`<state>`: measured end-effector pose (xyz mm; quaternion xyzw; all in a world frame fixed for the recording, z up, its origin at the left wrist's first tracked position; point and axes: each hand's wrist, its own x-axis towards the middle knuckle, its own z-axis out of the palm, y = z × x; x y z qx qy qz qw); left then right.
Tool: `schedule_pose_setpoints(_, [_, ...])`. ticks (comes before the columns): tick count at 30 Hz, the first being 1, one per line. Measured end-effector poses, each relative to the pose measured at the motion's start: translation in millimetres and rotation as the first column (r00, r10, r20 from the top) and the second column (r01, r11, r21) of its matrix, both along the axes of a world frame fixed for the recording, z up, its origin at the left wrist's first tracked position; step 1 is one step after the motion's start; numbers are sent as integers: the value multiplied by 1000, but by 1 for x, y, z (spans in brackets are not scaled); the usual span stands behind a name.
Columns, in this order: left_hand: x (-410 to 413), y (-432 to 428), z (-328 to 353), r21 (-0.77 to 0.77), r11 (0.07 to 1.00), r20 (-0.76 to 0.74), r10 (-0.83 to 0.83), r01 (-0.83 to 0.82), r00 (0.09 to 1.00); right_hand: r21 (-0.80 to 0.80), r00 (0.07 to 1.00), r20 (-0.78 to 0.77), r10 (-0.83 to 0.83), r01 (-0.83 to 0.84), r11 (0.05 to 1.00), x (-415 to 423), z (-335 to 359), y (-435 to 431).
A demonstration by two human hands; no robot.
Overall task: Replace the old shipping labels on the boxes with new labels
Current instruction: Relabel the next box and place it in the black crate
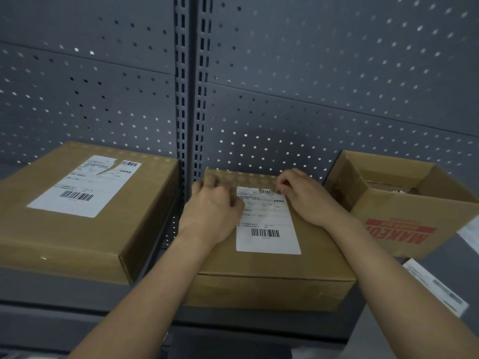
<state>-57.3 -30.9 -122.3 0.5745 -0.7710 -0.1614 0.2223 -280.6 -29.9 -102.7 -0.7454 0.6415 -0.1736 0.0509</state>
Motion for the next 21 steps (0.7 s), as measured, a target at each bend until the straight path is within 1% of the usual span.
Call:
schedule_pose_setpoints(2, [0,0,0,1,1000,-1,0,0,1000,-7,995,95,6,-5,1000,-2,2,5])
schedule_pose_setpoints(6, [0,0,0,-1,1000,-4,3,-3,1000,7,999,48,25,-26,1000,-6,4,7])
schedule_pose_setpoints(9, [0,0,0,-5,1000,-12,5,-5,1000,-25,997,78,17,-15,1000,-4,3,7])
schedule_pose_setpoints(12, [-1,0,1,6,1000,-7,5,-5,1000,-59,999,29,15,-13,998,2,1,6])
schedule_pose_setpoints(16, [-1,0,1,4,1000,-1,8,-8,1000,-52,999,-52,-9,6,999,6,1,9])
schedule_pose_setpoints(18, [-1,0,1,4,1000,-2,6,-6,1000,-49,999,-42,-2,0,999,5,3,13])
schedule_pose_setpoints(21, [-1,1,1,7,1000,10,4,-4,1000,-67,1000,19,17,-16,998,5,3,17])
